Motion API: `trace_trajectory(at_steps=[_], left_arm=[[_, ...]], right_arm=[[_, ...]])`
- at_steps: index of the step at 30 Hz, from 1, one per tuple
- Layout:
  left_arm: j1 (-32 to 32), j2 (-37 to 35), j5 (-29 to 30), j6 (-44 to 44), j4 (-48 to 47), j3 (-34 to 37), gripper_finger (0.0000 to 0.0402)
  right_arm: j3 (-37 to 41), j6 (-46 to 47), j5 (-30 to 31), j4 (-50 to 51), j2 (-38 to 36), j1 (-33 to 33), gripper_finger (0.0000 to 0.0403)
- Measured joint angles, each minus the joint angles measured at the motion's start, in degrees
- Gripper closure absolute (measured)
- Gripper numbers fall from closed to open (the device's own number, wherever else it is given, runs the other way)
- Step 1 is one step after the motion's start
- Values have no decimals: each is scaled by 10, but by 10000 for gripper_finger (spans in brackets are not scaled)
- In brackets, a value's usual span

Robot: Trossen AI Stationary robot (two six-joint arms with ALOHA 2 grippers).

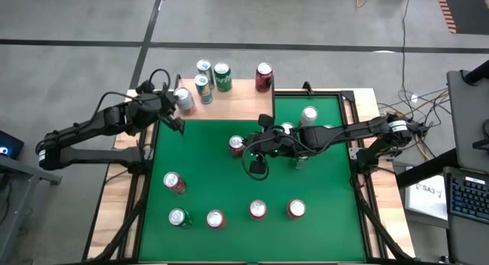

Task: Place canned beverage on shelf
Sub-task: Put the green can on the shelf

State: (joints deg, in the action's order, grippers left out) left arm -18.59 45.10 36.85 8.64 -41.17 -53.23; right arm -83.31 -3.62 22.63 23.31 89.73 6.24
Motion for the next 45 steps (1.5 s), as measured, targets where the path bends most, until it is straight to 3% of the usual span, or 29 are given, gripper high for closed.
trace_trajectory(at_steps=[7, 14, 19, 26, 45], left_arm=[[0, -2, -3, -7, 2, -15, 402], [-2, -2, 44, 131, 3, -40, 402], [-21, -2, 21, 217, 6, -41, 402], [-66, -2, -38, 216, -5, -40, 402], [-68, 11, -76, 132, -28, -37, 402]], right_arm=[[0, 0, 23, 0, 0, 0, 390], [0, 1, 30, 2, 0, 0, 390], [0, 1, 30, 3, 0, 0, 390], [0, -3, 30, 4, 0, 0, 390], [0, 1, 30, 5, 0, 0, 390]])
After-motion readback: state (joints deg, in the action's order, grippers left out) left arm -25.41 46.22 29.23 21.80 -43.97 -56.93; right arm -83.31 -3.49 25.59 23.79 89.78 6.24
